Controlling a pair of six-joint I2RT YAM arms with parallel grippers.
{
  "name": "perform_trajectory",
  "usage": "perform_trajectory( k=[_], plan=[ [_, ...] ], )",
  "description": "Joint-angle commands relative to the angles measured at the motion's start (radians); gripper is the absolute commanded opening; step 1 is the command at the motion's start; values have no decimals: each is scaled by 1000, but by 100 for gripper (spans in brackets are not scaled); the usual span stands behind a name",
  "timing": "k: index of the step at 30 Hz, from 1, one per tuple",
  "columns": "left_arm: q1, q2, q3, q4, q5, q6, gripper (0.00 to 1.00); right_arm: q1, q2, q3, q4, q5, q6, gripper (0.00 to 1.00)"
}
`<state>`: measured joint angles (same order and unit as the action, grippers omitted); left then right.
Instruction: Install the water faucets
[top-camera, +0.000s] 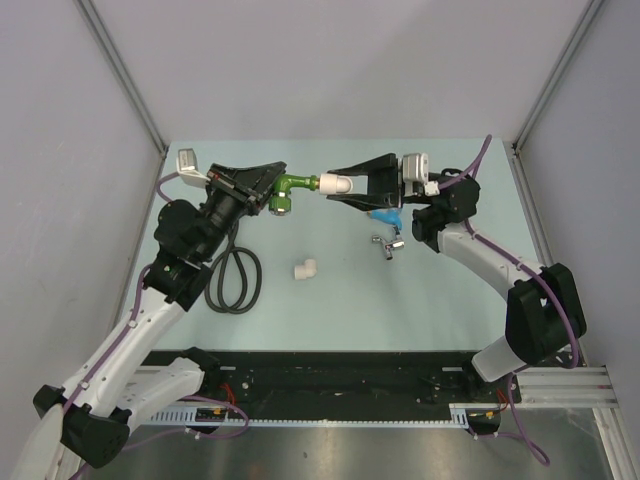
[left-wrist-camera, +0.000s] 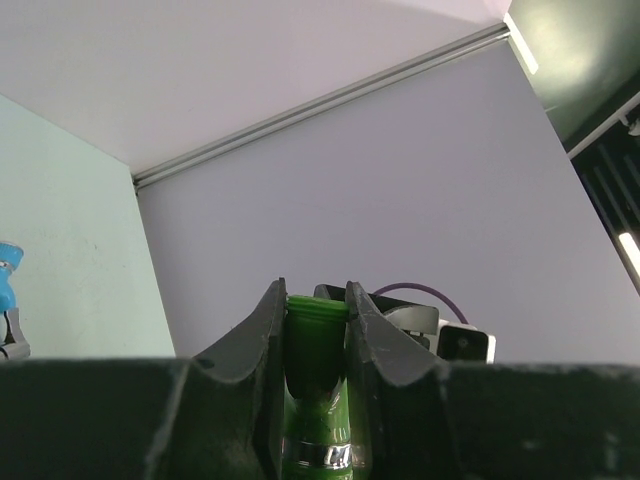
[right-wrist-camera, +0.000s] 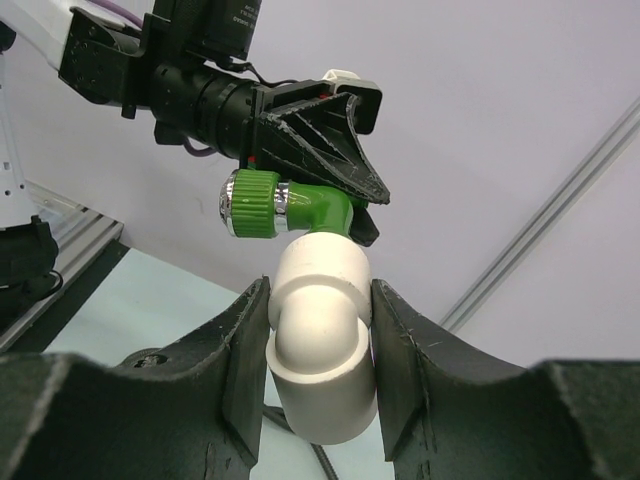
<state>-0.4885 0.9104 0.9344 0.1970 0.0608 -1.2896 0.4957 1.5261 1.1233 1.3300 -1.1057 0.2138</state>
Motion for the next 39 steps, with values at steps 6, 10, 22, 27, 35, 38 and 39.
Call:
perform_trajectory(
  k=[6, 10, 22, 27, 35, 38, 39],
  plan=[
    [-44, 1, -19, 79, 120, 27, 0, 26, 8, 59, 170, 35, 111, 0],
    [-44, -1, -25, 105, 125, 42, 0, 23, 6, 63, 173, 58, 159, 0],
    [-47, -11, -88, 263, 132, 98, 0, 23, -7, 66, 161, 104, 304, 0],
    [-53, -25, -121, 329, 120, 144, 0, 27, -20, 67, 127, 116, 340, 0],
    [-68, -36, -170, 441, 117, 231, 0, 40, -26, 67, 69, 171, 400, 0],
    [-70, -36, -186, 479, 125, 268, 0, 41, -29, 67, 49, 182, 410, 0],
    [-71, -36, -192, 496, 131, 277, 0, 43, -30, 67, 44, 185, 418, 0]
  ],
)
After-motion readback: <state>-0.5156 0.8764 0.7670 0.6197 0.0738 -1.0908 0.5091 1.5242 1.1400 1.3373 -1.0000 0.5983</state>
